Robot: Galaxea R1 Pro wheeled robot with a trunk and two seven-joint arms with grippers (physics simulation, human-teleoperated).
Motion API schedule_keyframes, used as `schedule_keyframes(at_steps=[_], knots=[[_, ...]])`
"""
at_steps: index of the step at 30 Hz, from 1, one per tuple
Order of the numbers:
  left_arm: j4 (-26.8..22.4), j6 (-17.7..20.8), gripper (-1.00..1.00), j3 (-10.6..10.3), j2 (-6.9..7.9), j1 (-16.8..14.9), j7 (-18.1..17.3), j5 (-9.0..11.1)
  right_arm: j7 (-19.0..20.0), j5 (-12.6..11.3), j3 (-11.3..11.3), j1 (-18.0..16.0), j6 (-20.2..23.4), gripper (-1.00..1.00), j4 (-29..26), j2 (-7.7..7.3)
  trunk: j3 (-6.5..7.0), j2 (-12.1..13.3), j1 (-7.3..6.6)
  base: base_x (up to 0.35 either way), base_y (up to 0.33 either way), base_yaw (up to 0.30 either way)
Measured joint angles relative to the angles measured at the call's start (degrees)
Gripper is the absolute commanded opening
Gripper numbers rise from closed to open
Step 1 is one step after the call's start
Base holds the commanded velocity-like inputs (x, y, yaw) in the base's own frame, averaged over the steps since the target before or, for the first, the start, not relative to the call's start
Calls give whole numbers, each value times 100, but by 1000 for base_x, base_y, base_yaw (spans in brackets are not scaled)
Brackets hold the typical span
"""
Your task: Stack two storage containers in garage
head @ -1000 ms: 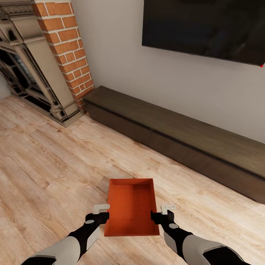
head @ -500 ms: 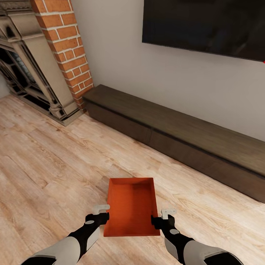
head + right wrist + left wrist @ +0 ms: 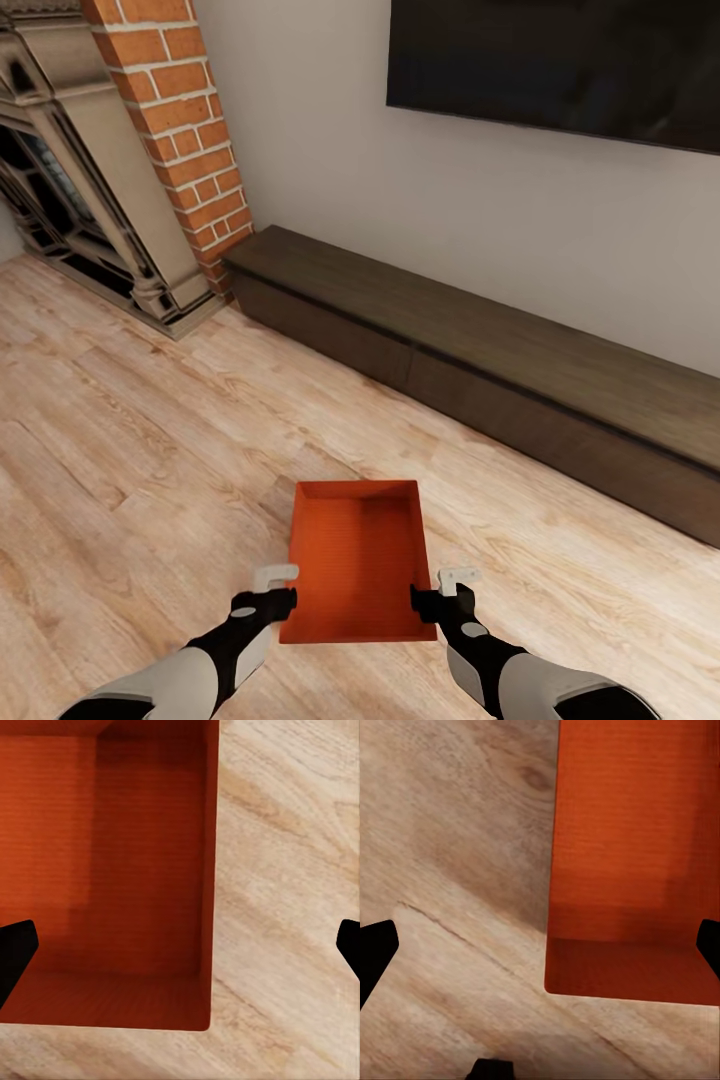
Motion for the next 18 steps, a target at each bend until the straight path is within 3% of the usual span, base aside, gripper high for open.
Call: schedule_keyframes(at_steps=[18], knots=[[35,-3,100,0,11,2,0,2,0,0,-1,0,-33,100,0,-9,-323,-722,395,0,0,0]])
